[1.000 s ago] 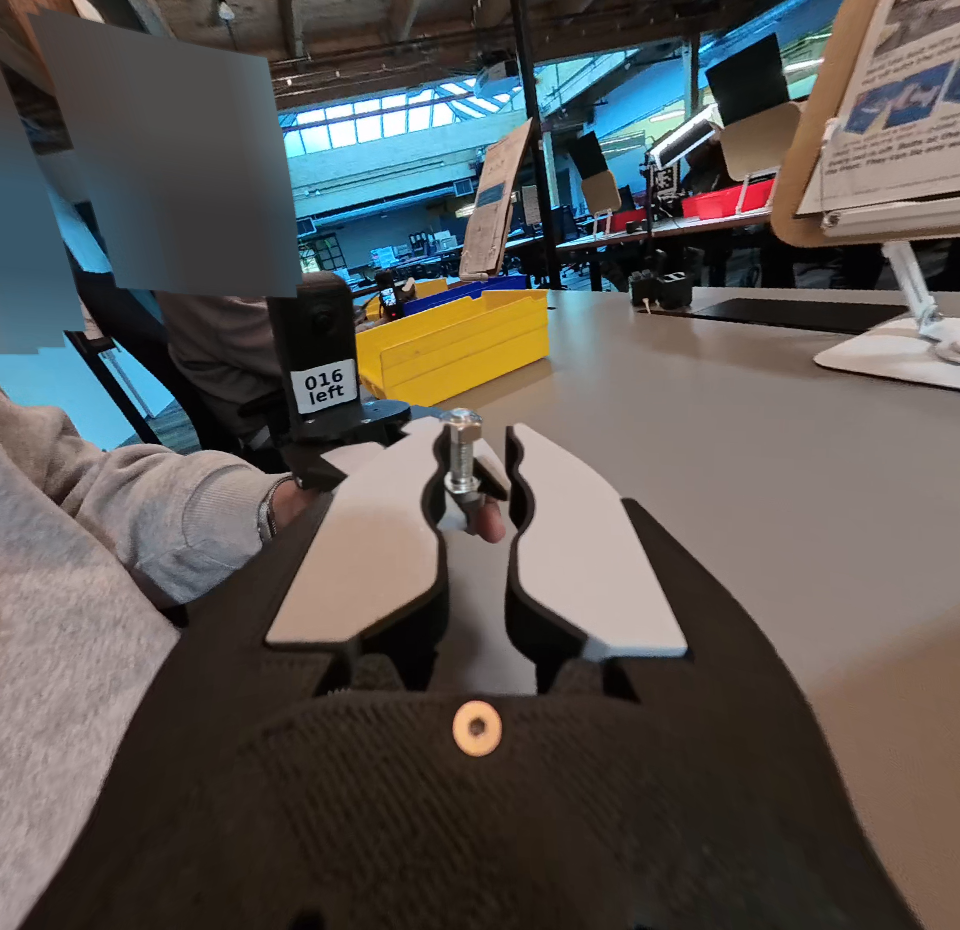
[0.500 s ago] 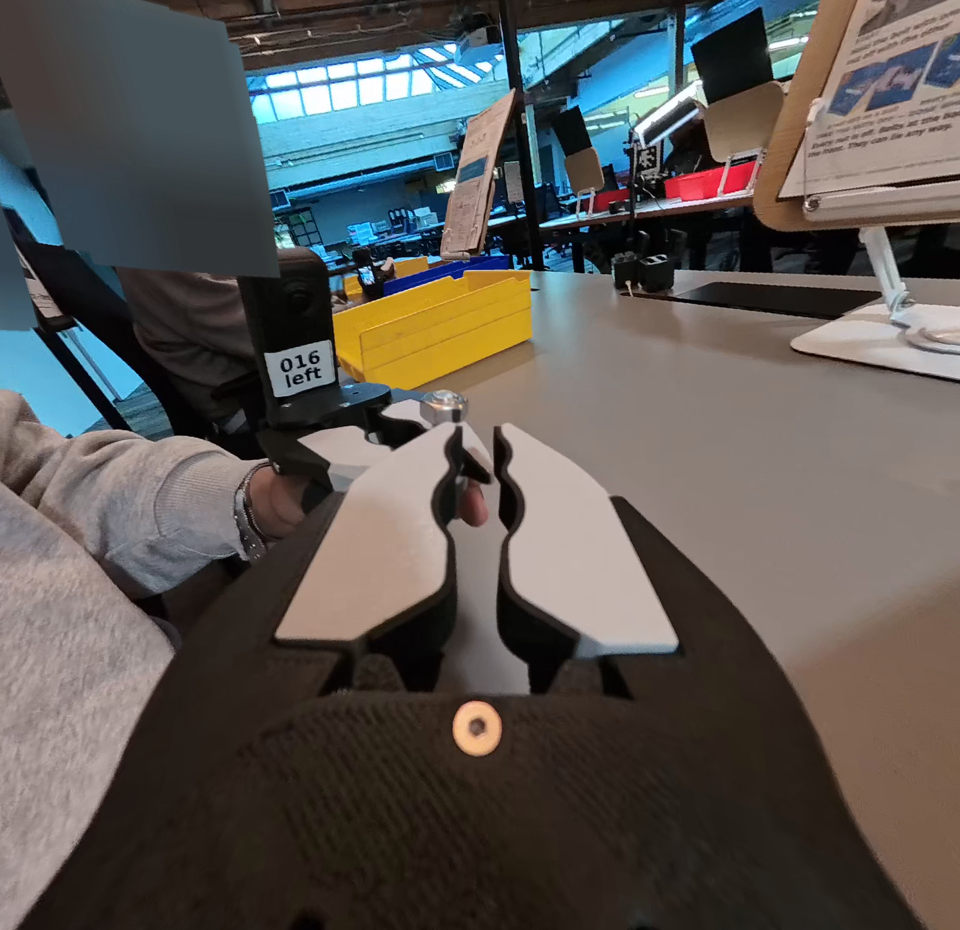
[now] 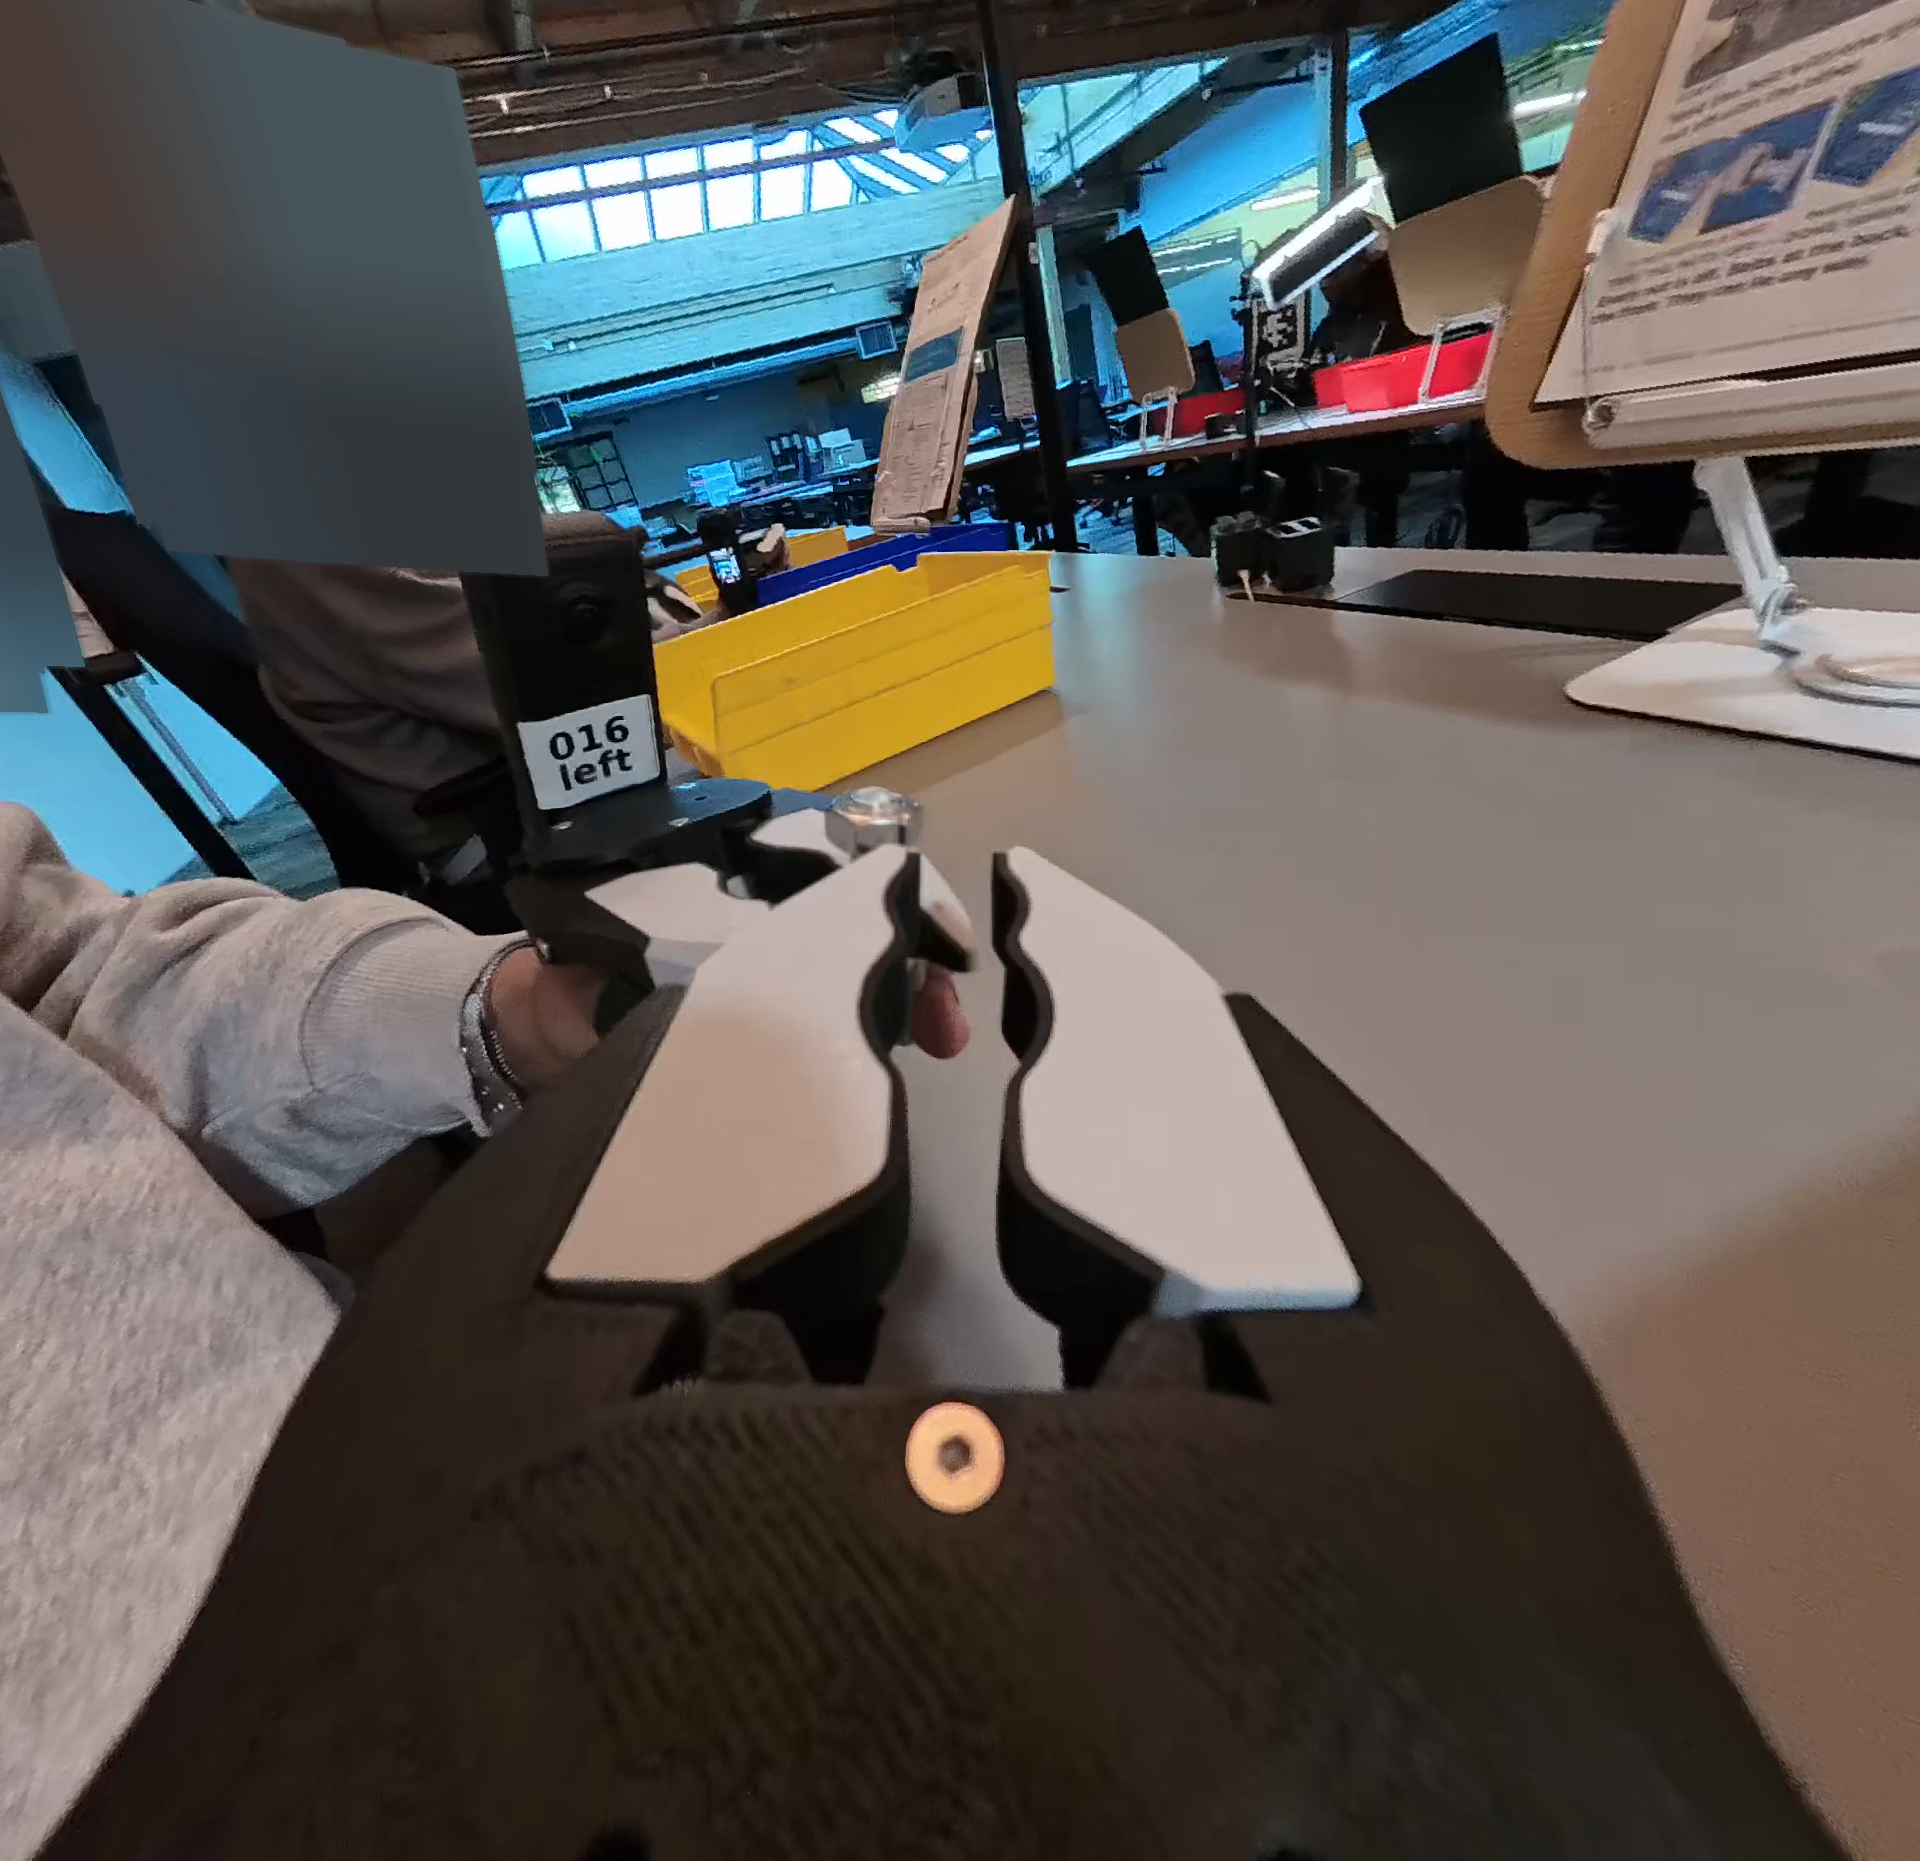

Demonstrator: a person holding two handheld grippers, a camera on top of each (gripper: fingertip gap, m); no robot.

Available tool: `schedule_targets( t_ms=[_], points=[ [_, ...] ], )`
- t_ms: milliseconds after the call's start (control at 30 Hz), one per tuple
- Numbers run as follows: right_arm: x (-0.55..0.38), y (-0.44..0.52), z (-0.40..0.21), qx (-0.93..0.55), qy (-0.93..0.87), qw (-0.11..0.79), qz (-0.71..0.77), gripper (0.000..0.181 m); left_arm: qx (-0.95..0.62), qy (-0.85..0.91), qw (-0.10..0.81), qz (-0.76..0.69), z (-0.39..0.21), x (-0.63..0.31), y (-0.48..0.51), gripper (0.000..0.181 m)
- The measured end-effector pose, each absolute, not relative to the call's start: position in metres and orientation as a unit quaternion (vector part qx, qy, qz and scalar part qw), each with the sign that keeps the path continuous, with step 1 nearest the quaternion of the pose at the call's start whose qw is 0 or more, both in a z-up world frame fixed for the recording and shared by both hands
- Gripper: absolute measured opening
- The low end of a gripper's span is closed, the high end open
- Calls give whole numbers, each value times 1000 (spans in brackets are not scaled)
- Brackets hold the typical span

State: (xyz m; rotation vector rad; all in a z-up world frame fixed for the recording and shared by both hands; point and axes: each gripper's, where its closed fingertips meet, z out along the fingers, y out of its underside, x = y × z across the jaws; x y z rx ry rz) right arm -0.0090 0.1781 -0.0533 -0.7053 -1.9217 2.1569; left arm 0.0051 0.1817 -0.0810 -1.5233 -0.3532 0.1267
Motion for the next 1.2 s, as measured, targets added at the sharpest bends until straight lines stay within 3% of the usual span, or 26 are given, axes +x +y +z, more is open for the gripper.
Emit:
schedule_targets(
  t_ms=[300,600,1200],
  points=[
    [6,164,-48,-190,-654,82,727,20,-689,-147,706,68,-81,8,184,19],
    [-6,174,-53,-228,-648,87,721,9,-683,-152,711,65,-79,6,182,19],
    [15,154,-51,-159,-673,91,717,28,-699,-130,700,69,-83,15,190,19]
  ],
)
